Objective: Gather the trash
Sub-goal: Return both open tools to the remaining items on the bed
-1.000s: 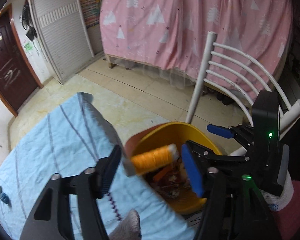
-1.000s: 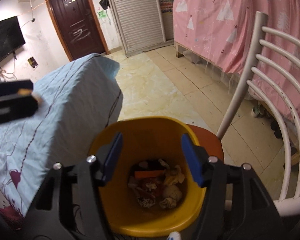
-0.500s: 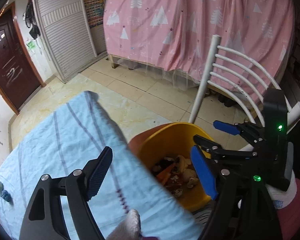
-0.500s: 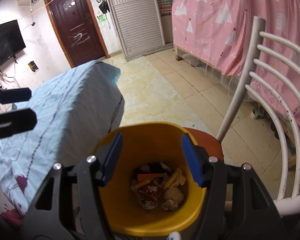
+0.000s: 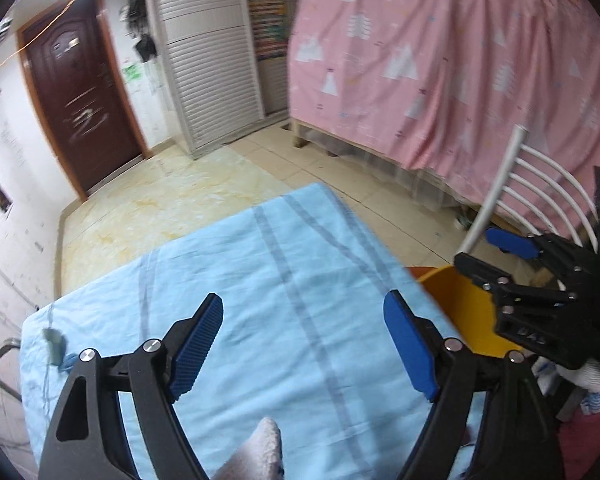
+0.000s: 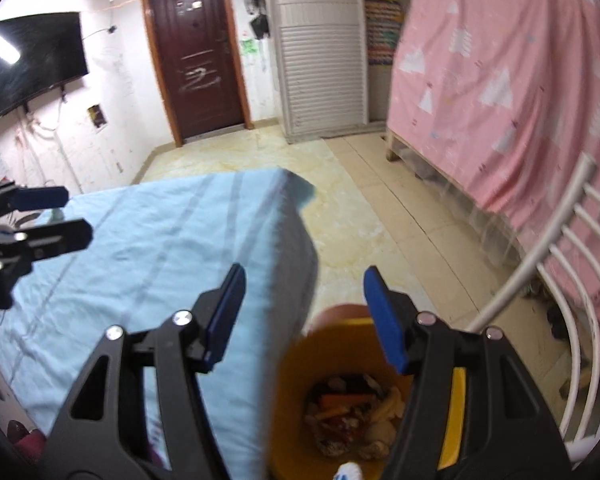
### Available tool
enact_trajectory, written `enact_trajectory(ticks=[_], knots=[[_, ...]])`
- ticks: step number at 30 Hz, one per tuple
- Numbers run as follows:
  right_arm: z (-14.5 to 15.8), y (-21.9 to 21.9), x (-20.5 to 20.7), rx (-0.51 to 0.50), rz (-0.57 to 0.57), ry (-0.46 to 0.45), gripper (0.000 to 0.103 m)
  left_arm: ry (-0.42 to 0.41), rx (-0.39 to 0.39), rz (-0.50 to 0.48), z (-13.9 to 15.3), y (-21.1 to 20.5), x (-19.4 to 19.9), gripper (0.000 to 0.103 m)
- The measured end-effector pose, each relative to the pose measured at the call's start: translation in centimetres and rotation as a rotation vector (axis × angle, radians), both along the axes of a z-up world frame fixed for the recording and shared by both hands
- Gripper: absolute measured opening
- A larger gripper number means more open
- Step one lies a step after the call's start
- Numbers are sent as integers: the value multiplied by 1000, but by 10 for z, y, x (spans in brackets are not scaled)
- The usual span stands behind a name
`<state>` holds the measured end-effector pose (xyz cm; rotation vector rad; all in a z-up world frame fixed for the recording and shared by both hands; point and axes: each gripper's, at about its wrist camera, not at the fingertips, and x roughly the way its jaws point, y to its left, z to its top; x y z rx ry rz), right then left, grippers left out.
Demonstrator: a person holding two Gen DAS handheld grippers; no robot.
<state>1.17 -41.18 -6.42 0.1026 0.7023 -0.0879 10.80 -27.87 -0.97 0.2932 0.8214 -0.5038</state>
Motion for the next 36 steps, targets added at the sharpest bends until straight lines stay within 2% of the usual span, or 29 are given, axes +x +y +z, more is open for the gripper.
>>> enact_trajectory(ticks=[2, 9, 22, 28, 36], knots=[[7, 21, 11, -22, 34, -3, 65, 0, -7, 34, 1, 20, 10, 74], [20, 85, 45, -62, 138, 2, 66, -5, -24, 136, 3, 92, 38, 74], [19, 187, 95, -105, 302, 60, 70, 1, -42, 297, -9, 208, 87, 75], [8, 237, 116, -94, 411, 88, 70, 31, -43, 370, -22, 254, 115, 75], [-5, 297, 137, -83, 528, 117, 70, 83, -30, 424, -46, 286, 144, 75]])
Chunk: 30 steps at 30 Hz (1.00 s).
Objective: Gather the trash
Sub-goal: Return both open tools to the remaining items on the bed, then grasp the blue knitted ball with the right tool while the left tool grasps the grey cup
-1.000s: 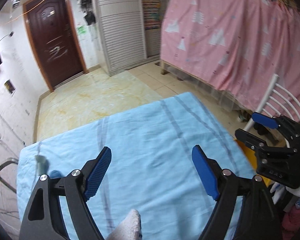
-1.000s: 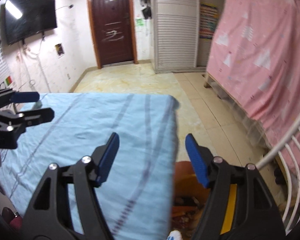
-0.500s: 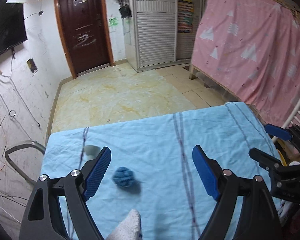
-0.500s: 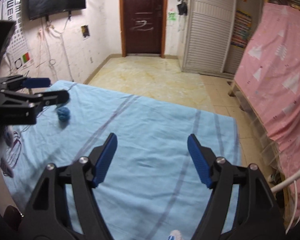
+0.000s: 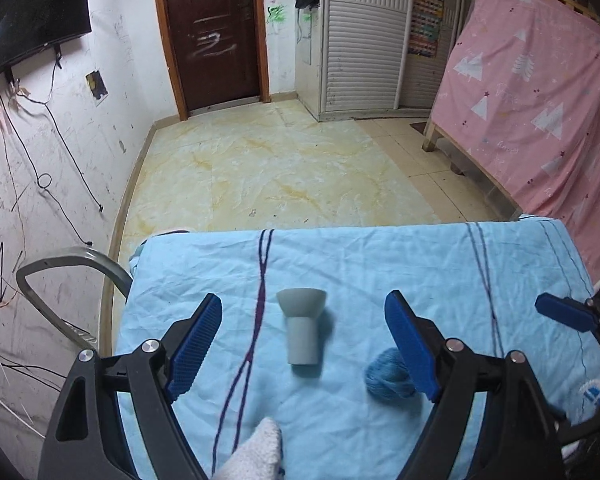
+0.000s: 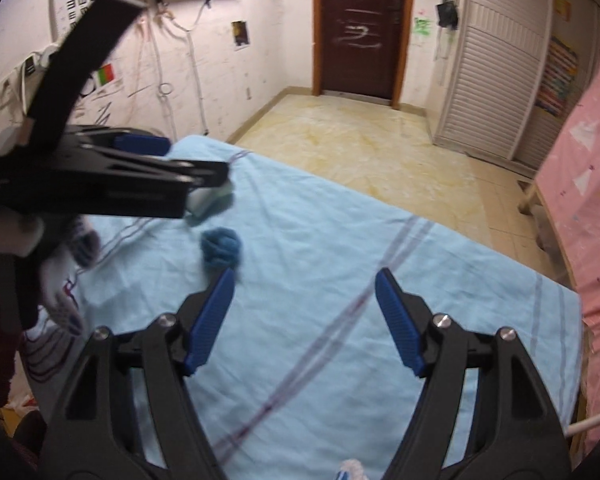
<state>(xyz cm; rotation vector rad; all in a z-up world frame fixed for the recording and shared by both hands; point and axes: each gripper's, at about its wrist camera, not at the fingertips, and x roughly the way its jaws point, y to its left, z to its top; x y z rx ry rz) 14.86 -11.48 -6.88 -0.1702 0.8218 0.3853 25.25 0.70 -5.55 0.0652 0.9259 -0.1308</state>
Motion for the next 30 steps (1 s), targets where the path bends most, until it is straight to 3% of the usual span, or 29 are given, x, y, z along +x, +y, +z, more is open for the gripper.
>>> enact_trajectory(ticks=[8, 15, 19, 21, 25, 27, 30], knots=[[-13, 33, 13, -8, 84, 40, 70, 55, 6, 17, -28, 10, 28, 75], [-20, 56, 25, -32, 145, 68, 70, 56, 34, 20, -38, 7, 38, 74], [-24, 66, 28, -49, 162, 81, 70, 63, 45, 9, -43, 3, 40, 49], [-27, 67, 30, -56, 163, 91, 70, 61, 47, -2, -45, 1, 40, 44], [-32, 69, 34, -61, 159, 108, 55, 59, 38, -13, -44, -2, 39, 25], [-32, 69, 35, -62, 155, 105, 48, 58, 35, -15, -44, -2, 38, 24], [-30, 68, 35, -65, 146, 97, 28, 57, 27, -15, -43, -2, 36, 24]])
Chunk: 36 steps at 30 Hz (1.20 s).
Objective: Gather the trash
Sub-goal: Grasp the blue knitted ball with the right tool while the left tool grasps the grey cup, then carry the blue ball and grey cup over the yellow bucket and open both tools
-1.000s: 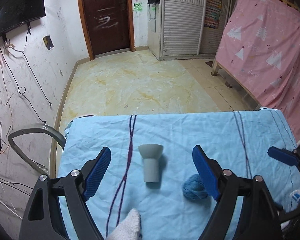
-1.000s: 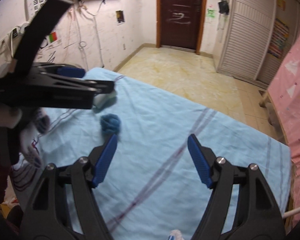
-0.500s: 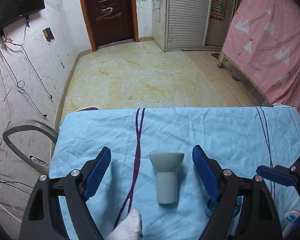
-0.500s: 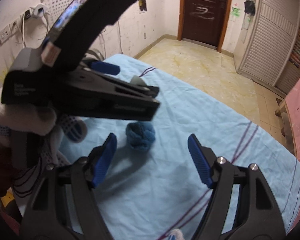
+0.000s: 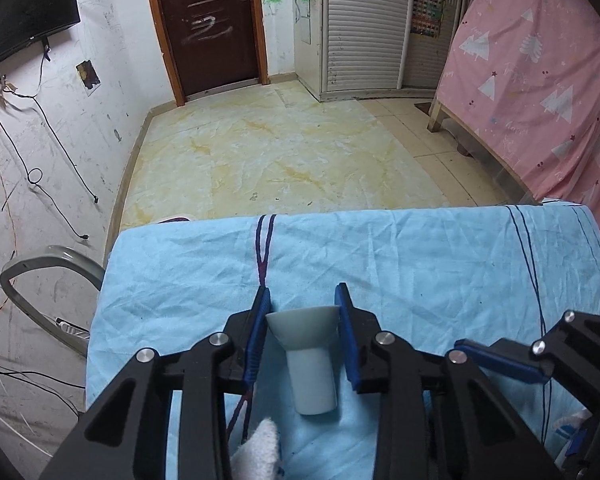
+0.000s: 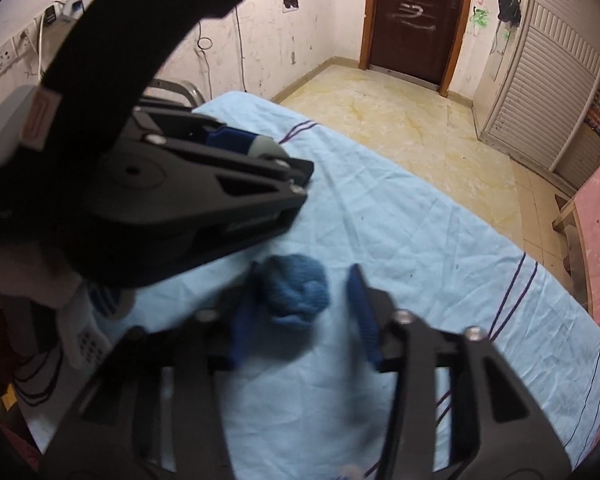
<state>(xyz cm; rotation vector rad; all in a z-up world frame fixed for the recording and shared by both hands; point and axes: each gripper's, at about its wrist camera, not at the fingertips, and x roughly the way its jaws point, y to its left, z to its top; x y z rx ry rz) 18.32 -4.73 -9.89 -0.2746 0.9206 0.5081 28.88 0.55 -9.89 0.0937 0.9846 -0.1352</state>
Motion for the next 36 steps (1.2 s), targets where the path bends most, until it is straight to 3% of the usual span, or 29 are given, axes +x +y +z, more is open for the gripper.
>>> enact_trajectory(ticks=[7, 16, 27, 36], knots=[[9, -12, -6, 5, -26, -35, 28, -7, -28, 6, 6, 1, -7, 24], [40, -56, -36, 57, -122, -93, 28, -73, -22, -28, 44, -28, -42, 24], [74, -149, -96, 127, -291, -186, 28, -166, -6, -144, 100, -109, -97, 24], [86, -238, -139, 172, -438, -242, 28, -200, 7, -261, 122, -190, -135, 24]])
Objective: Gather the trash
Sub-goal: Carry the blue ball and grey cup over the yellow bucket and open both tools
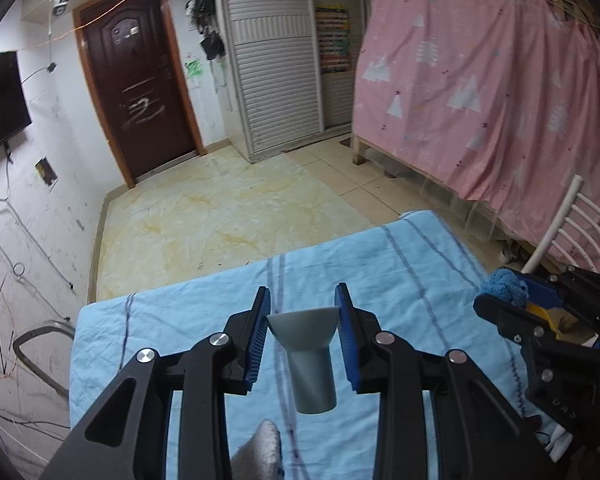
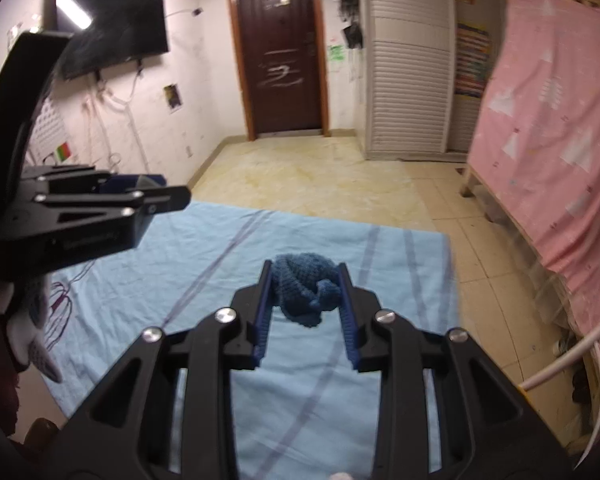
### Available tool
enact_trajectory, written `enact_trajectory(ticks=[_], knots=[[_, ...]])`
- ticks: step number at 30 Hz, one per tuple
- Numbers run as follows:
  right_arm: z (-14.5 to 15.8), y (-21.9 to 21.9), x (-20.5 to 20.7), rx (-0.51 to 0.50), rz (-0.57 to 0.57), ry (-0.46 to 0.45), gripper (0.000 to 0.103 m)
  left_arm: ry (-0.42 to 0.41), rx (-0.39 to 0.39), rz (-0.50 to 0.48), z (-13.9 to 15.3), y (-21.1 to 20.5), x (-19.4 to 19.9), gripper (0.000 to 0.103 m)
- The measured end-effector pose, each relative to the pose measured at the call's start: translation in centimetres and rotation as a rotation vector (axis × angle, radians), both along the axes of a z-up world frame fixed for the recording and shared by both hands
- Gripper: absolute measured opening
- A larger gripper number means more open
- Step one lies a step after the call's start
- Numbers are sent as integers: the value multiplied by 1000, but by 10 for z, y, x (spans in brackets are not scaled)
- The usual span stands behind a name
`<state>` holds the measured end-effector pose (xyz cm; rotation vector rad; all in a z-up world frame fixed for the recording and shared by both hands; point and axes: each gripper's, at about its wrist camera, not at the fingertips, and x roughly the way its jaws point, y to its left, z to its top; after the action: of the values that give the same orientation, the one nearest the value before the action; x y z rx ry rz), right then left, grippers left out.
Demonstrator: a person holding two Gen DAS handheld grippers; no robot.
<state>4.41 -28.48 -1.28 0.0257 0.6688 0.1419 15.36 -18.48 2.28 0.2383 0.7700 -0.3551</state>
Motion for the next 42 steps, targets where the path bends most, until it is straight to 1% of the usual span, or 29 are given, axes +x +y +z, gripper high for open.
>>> enact_trajectory(ticks=[4, 10, 14, 16, 21, 26, 29, 31, 33, 35, 36, 37, 41, 42], knots=[[1, -35, -17, 17, -67, -18, 28, -3, 9, -58, 2, -39, -17, 24], [-10, -93, -47, 44, -174, -20, 29, 18, 5, -155, -3, -101, -45, 24], [-23, -132, -65, 62, -243, -8, 29, 39, -2, -227, -10, -145, -63, 24], [-33, -151, -75, 74, -279, 3, 29, 42, -6, -252, -15, -160, -70, 24], [-53, -181, -92, 94, -330, 28, 29, 79, -30, -328, -29, -203, -86, 24], [-71, -205, -101, 117, -366, 48, 29, 97, -35, -377, -42, -230, -98, 24], [-81, -216, -104, 130, -379, 58, 29, 112, -57, -408, -47, -243, -101, 24], [-87, -221, -105, 139, -385, 67, 29, 131, -70, -427, -51, -249, -102, 25], [-91, -222, -105, 147, -388, 76, 30, 138, -66, -429, -55, -254, -103, 26], [-95, -223, -105, 153, -388, 85, 34, 143, -60, -435, -58, -258, -103, 34], [-96, -224, -104, 156, -386, 87, 40, 142, -57, -435, -59, -259, -103, 41], [-97, -224, -105, 158, -386, 88, 46, 140, -55, -434, -59, -258, -103, 46], [-99, -225, -105, 161, -387, 87, 48, 146, -54, -417, -61, -256, -101, 49], [-99, -224, -105, 161, -389, 86, 53, 147, -57, -412, -60, -254, -100, 49]])
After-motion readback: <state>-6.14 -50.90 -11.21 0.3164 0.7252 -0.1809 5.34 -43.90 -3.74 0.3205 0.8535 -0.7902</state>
